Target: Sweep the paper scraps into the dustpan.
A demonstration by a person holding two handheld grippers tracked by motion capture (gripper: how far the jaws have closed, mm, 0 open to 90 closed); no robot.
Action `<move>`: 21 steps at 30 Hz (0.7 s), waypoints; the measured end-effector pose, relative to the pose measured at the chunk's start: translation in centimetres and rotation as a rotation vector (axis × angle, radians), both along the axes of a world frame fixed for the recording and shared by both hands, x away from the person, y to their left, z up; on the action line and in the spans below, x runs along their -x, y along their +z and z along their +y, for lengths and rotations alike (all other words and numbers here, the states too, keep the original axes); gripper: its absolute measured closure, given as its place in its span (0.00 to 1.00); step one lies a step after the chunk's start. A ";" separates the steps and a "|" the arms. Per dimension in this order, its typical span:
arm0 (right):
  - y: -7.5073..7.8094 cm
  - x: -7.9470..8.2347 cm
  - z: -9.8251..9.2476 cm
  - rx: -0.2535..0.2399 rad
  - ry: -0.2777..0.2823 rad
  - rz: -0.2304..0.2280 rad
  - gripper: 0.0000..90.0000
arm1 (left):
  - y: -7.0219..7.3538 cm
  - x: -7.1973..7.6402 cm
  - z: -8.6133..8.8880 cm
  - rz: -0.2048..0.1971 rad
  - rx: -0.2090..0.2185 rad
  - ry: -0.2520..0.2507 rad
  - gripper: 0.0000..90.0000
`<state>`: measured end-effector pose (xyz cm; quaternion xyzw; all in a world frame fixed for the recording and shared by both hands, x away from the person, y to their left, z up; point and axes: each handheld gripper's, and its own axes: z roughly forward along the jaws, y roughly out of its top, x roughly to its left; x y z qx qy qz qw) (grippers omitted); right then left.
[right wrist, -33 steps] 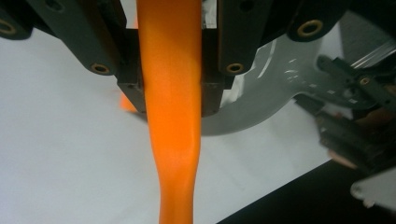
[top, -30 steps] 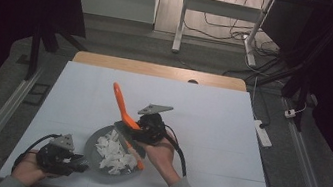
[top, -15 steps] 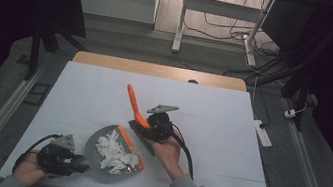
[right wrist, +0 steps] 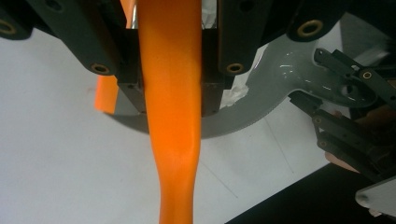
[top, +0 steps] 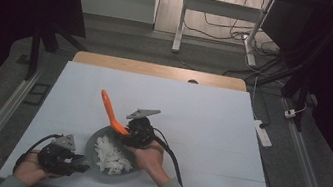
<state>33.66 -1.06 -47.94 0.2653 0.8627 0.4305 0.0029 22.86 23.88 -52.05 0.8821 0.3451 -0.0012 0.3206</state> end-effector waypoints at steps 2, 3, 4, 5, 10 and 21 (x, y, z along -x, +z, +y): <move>0.5 0.0 -0.3 -0.004 -0.011 -0.026 0.78 | -0.1 0.0 0.0 0.000 0.003 0.002 0.69; 0.8 -0.2 -0.6 -0.013 -0.021 -0.025 0.78 | -0.1 0.0 0.0 0.000 0.001 -0.001 0.69; 1.0 -0.3 -1.0 -0.019 -0.030 -0.028 0.78 | -0.1 0.0 0.0 0.000 0.003 0.001 0.69; 1.2 -0.5 -1.3 -0.022 -0.038 -0.030 0.78 | -0.1 0.0 0.0 -0.001 0.005 0.002 0.69; 1.9 -1.0 -3.0 -0.026 -0.074 -0.046 0.78 | -0.1 0.0 0.1 -0.008 0.016 0.007 0.69; 2.1 0.2 -2.4 -0.065 -0.018 0.001 0.78 | -0.2 0.0 0.0 -0.008 0.018 0.008 0.69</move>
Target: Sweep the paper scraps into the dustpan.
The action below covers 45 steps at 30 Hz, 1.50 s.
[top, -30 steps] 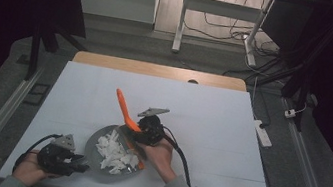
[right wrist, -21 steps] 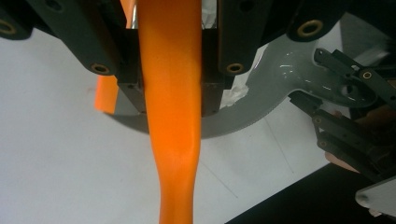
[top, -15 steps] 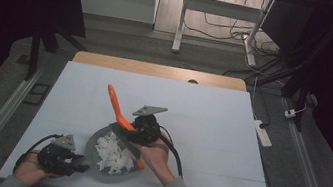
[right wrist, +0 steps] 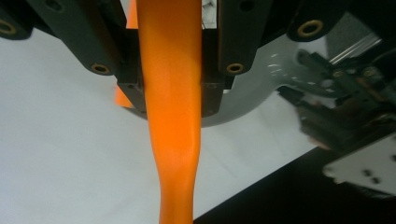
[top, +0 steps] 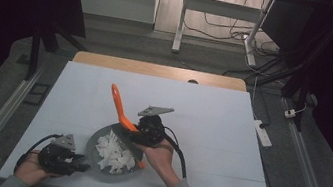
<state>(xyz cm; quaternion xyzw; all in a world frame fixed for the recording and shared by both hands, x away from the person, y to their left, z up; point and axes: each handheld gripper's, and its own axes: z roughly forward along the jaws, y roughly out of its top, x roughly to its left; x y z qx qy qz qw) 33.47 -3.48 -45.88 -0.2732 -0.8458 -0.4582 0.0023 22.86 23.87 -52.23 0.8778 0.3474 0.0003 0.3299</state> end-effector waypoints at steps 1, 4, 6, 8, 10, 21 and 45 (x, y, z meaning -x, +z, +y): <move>0.1 0.1 0.1 0.001 0.010 -0.007 0.78 | 0.0 0.0 0.0 -0.001 0.000 -0.001 0.69; 0.4 0.1 -0.6 -0.015 -0.006 -0.016 0.78 | 0.0 0.0 0.0 0.000 0.000 -0.001 0.69; 1.0 -0.2 -1.6 -0.029 -0.031 -0.026 0.78 | 0.0 0.0 0.0 0.000 -0.001 0.000 0.69; 1.6 -0.4 -2.6 -0.043 -0.053 -0.031 0.78 | 0.0 0.0 0.0 -0.001 0.000 0.002 0.69; 2.1 -0.6 -3.6 -0.052 -0.070 -0.043 0.78 | 0.0 -0.1 0.0 -0.002 -0.003 0.003 0.69; 0.2 -2.7 -5.3 0.171 -0.167 -0.118 0.78 | 0.0 -0.1 -0.1 0.001 -0.006 0.001 0.69; 1.0 -2.9 -5.2 0.109 -0.151 -0.088 0.78 | 0.0 -0.2 -0.2 0.001 -0.012 -0.002 0.69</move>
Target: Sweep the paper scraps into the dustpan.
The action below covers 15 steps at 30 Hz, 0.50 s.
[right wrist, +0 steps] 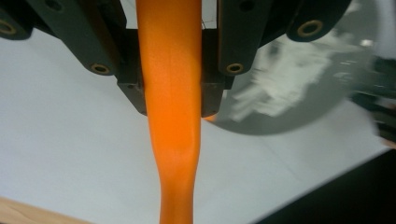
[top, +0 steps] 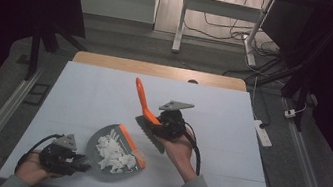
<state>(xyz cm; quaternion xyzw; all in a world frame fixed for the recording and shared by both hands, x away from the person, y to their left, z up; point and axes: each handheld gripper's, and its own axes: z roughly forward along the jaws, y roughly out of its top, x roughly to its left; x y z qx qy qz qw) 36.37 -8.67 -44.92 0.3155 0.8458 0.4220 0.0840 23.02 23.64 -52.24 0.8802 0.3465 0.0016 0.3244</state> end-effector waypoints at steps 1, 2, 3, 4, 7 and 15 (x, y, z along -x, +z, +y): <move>-0.4 -0.3 -0.2 0.027 -0.014 -0.002 0.78 | 0.0 0.0 0.0 0.000 0.002 0.000 0.69; -1.0 -0.5 -0.3 0.051 -0.027 0.002 0.78 | 0.0 0.0 0.0 0.001 0.001 0.000 0.69; -1.5 -0.7 -0.3 0.065 -0.033 0.016 0.78 | 0.0 0.0 0.0 0.000 0.002 0.001 0.69; -2.1 -0.8 -0.2 0.077 -0.033 0.026 0.78 | 0.0 0.0 0.0 0.001 0.002 0.000 0.69; -3.4 -0.6 0.8 0.103 -0.012 0.049 0.78 | 0.0 0.0 0.0 0.002 0.000 0.000 0.69; -4.3 1.8 5.3 0.048 0.105 0.094 0.78 | 0.0 0.0 0.0 0.004 -0.001 0.002 0.69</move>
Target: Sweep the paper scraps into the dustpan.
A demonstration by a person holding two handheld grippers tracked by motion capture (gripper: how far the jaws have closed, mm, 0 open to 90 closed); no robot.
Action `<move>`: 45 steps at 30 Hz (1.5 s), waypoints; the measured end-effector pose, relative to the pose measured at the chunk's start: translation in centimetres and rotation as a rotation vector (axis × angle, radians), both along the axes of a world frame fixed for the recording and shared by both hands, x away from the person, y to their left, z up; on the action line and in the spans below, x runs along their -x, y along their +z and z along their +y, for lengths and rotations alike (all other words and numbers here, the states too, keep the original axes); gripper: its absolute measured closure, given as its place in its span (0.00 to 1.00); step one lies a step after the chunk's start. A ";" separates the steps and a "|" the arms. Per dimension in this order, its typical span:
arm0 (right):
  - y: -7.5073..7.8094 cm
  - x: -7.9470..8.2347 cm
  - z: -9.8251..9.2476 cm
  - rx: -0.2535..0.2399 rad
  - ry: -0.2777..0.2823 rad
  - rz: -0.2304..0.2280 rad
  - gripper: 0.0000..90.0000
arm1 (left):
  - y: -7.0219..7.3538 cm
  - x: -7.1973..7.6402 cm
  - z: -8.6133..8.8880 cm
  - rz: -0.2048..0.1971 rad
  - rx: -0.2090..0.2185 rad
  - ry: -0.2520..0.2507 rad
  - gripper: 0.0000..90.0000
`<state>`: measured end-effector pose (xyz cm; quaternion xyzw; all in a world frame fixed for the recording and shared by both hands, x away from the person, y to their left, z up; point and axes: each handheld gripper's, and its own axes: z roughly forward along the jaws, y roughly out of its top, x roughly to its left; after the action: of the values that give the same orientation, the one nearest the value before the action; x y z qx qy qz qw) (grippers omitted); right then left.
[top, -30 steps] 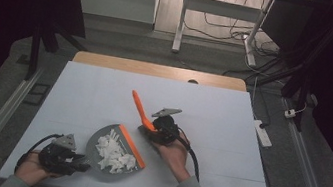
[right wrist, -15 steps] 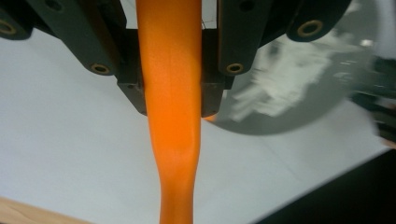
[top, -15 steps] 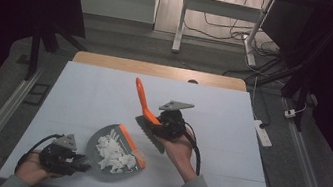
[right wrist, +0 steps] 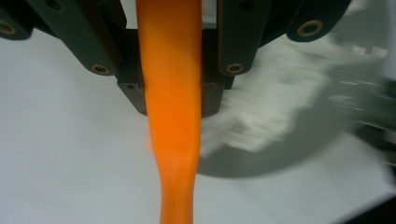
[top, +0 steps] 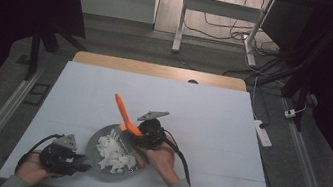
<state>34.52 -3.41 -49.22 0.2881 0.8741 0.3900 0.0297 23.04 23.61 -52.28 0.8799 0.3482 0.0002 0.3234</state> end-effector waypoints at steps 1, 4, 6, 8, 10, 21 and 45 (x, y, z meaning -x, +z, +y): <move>0.2 0.4 0.5 -0.015 0.022 -0.001 0.78 | 0.0 0.0 0.0 0.000 -0.001 0.000 0.69; 1.4 1.5 1.7 -0.058 0.070 -0.020 0.78 | 0.0 0.0 0.0 -0.003 0.000 -0.001 0.69; 2.3 1.8 1.9 -0.072 0.084 -0.051 0.78 | 0.0 0.0 0.0 -0.004 0.001 0.000 0.69; 3.2 1.8 1.7 -0.076 0.076 -0.086 0.78 | 0.0 0.0 0.0 -0.002 0.002 0.000 0.69; 3.7 1.7 1.2 -0.071 0.062 -0.114 0.78 | 0.0 0.0 0.0 -0.004 0.003 0.002 0.69; 4.9 1.0 -1.6 -0.122 0.002 -0.123 0.78 | -0.1 0.1 0.0 -0.007 0.010 0.004 0.69; 4.3 0.0 -10.3 -0.151 -0.150 -0.128 0.78 | 0.3 0.4 0.2 -0.111 0.050 0.083 0.69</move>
<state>34.53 -13.70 -44.96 0.3289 0.8144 0.4691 0.0926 22.65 23.79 -51.99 0.8549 0.3658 0.0538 0.3640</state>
